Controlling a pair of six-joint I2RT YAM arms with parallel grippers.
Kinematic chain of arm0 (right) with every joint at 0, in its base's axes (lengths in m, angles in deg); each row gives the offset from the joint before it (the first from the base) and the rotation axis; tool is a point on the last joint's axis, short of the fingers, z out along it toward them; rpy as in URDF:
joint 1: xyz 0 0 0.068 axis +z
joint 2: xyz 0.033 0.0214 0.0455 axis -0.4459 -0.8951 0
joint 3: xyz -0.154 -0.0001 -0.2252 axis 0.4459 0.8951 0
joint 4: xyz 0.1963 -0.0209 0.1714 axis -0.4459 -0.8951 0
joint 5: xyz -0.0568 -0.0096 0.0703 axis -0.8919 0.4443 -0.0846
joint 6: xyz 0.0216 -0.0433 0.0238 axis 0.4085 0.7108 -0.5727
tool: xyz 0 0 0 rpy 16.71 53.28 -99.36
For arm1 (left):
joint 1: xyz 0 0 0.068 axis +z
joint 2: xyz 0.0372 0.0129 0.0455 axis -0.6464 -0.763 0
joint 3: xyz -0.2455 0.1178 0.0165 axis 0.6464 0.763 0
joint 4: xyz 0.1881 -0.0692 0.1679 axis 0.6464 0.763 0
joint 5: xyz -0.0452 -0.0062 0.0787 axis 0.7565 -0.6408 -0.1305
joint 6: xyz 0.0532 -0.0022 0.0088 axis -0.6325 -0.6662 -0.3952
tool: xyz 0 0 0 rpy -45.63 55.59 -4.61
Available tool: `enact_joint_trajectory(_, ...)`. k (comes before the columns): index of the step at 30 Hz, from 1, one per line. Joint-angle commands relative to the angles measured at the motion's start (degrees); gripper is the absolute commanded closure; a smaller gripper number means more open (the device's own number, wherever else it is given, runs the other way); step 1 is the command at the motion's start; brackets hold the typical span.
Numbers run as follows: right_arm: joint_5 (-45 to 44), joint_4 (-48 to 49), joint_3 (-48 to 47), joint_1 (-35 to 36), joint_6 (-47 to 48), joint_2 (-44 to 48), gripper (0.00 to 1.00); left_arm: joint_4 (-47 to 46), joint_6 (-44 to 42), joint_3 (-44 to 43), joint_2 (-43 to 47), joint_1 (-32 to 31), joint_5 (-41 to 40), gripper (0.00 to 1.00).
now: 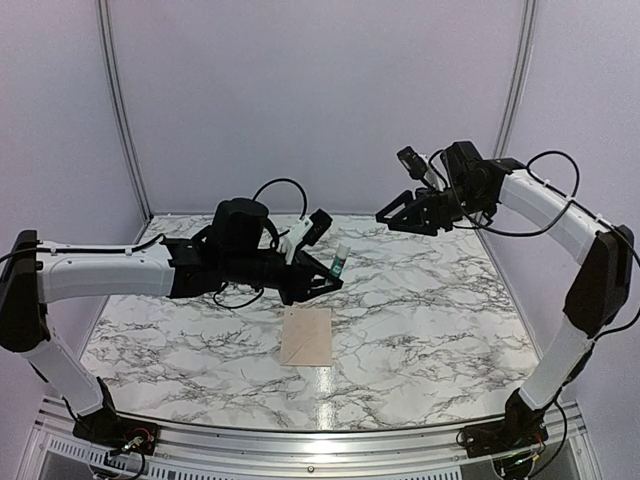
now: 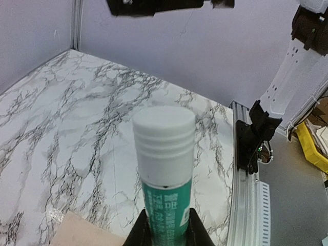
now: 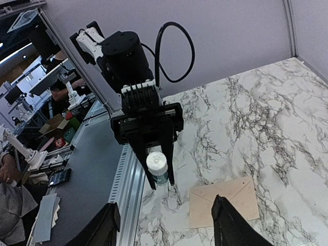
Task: Place the letter into the envelope and seal it
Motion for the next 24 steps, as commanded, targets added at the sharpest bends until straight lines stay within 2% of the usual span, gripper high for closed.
enact_joint_trajectory(1,6.2,9.3,2.3,3.3,-5.8,0.7,0.43,-9.4,2.9,-1.4,1.2,-1.0,3.4,0.96)
enact_joint_trajectory(6,3.6,20.2,7.2,7.6,-13.3,3.4,0.43,-10.8,4.2,-2.5,-0.1,-1.3,3.7,0.96)
enact_joint_trajectory(13,4.6,33.0,11.7,8.5,-22.9,5.7,0.46,-11.5,4.8,-3.3,-0.8,-1.4,4.2,0.96)
enact_joint_trajectory(19,5.7,36.9,12.4,9.1,-25.9,5.8,0.51,-11.5,5.6,-4.3,-1.9,-1.3,5.2,0.96)
enact_joint_trajectory(24,6.6,38.3,12.8,9.9,-26.9,5.7,0.61,-11.5,6.2,-4.7,-2.6,-1.4,5.4,0.96)
